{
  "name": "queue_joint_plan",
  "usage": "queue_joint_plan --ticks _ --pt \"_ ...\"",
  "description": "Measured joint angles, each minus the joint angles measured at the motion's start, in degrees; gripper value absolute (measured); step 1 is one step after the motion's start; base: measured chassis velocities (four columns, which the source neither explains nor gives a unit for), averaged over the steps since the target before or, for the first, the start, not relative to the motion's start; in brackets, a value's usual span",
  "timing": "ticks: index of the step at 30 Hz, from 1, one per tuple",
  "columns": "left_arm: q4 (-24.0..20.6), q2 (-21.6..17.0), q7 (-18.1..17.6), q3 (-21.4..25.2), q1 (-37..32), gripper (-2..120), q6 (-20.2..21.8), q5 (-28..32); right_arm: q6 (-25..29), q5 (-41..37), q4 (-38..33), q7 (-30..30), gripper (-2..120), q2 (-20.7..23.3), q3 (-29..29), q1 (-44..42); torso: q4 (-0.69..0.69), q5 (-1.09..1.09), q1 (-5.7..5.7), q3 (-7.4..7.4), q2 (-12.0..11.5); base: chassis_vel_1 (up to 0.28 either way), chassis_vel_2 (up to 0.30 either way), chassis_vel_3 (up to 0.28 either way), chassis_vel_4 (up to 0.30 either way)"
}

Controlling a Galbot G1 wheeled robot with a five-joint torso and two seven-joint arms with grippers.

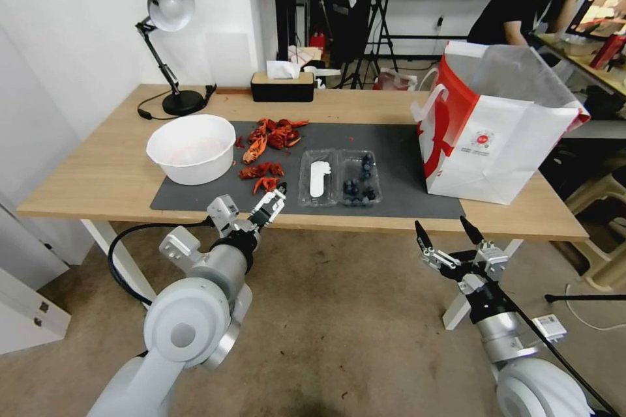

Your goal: Close the takeout container lid, then place the container into the takeout bag.

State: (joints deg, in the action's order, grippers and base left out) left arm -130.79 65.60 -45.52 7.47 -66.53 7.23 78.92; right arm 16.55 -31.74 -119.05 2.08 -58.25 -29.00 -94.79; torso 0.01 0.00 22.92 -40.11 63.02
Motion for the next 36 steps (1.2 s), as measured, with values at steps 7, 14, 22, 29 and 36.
queue_joint_plan --ticks 7,14,22,29,36 --pt "3.4 2.9 0.5 -4.1 5.0 100 -0.6 -0.1 -0.1 -0.1 0.6 0.1 100 0.0 -0.3 0.5 -0.01 0.0 0.0 0.0 0.0 0.0 0.0 0.0 0.0" --pt "6.5 5.0 0.5 -7.3 8.5 100 -1.8 -0.4 -0.1 -0.2 1.7 0.2 100 -0.2 -0.4 0.9 -0.01 0.0 0.0 0.0 0.0 0.0 0.0 0.0 0.0" --pt "8.5 5.5 0.3 -9.3 11.2 100 -3.1 -0.3 -0.2 -0.1 3.0 0.3 100 -0.5 0.0 1.9 -0.01 0.01 0.0 0.01 0.0 0.0 0.0 0.0 0.0" --pt "9.7 6.8 0.3 -10.6 11.7 100 -3.3 -0.3 -0.5 0.0 3.3 0.4 100 -0.7 0.4 2.5 0.0 0.0 0.0 0.01 0.0 0.0 0.0 0.0 0.0" --pt "11.7 7.9 -0.9 -12.8 13.3 100 -3.4 -0.4 -0.5 0.1 3.6 0.6 100 -0.7 0.1 2.3 -0.01 0.0 0.0 0.01 0.0 0.0 0.0 0.0 0.0"
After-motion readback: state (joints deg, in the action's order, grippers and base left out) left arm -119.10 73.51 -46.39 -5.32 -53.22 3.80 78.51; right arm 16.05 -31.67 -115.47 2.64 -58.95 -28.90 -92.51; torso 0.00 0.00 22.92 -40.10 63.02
